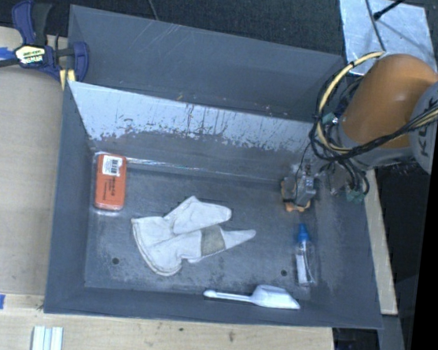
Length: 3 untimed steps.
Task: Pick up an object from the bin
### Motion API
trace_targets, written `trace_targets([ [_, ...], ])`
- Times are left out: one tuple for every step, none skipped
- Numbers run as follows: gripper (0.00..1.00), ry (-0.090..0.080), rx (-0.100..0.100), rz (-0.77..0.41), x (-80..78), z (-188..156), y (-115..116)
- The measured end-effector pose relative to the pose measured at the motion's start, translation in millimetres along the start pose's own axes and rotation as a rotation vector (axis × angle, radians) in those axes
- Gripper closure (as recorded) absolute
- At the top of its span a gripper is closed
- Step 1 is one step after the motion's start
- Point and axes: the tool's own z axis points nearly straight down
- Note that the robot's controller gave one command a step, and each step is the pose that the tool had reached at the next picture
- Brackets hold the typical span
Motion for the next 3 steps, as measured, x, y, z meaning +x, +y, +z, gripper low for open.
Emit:
trace_targets([
  [0.0,0.0,0.0,-0.001,0.0,0.0,0.1],
  [0.0,0.0,0.0,-0.001,0.0,0.0,0.2],
  [0.0,-0.001,0.001,-0.05,8.8,19.1,38.7],
])
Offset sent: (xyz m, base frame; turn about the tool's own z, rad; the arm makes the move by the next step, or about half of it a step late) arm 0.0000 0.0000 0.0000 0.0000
